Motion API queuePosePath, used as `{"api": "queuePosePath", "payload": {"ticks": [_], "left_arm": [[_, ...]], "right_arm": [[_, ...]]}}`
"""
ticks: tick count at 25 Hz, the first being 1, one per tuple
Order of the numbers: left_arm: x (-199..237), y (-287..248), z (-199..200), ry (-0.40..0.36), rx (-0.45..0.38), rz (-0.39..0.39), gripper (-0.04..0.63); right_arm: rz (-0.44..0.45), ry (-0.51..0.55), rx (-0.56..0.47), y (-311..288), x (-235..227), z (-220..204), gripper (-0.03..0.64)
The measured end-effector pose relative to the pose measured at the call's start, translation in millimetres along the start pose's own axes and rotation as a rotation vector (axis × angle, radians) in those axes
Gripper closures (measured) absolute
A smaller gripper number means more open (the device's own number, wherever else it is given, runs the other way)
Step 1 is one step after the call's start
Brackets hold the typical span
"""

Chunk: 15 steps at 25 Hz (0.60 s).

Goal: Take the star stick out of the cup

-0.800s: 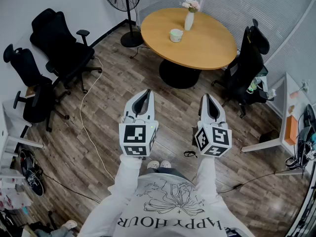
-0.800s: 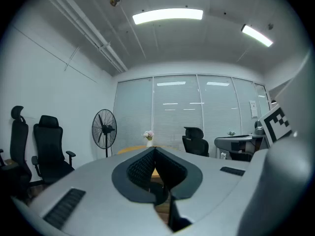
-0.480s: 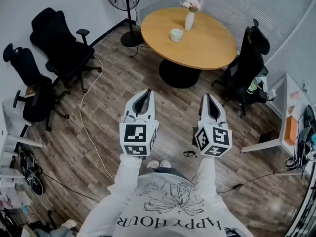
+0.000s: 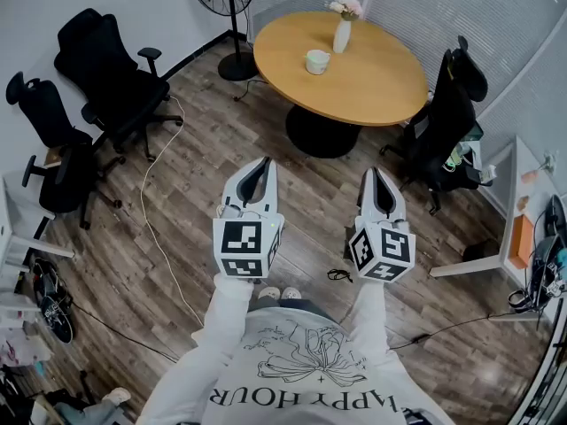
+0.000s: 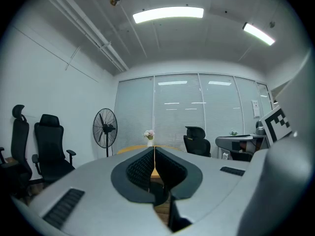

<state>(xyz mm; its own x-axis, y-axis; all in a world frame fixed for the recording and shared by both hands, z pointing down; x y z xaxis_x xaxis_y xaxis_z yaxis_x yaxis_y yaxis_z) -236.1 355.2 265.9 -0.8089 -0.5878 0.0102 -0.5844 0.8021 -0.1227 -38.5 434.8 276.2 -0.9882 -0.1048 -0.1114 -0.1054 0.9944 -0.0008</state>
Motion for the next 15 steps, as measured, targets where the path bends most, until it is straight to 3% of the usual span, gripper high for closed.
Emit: {"api": "queuePosePath", "payload": {"ticks": [13,15], "left_arm": [[-13.8,-11.3,-14.9,0.011,0.027,0.029,0.589],[-14.3,-16.0,-15.2,0.008,0.029,0.03,0.589]], "right_arm": [[0.056,-0.011,0.024,-8.9,-14.9,-14.0,0.601],[0.058,-0.013,0.027,-13.1,-17.0,-15.5,0.577]]}}
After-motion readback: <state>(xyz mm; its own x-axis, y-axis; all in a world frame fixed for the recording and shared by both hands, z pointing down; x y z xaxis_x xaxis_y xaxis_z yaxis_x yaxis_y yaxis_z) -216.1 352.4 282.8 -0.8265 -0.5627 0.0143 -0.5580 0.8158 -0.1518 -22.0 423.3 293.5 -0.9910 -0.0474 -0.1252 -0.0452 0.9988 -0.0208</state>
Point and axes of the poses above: the fingertips, and each gripper's own axes: y backward along the fingers, x to its left, z out of its top, the point moved 3 cm from there along y, backward along the fingers, and after that the axes turned 5 degrees about z, right-handed, at the moved point
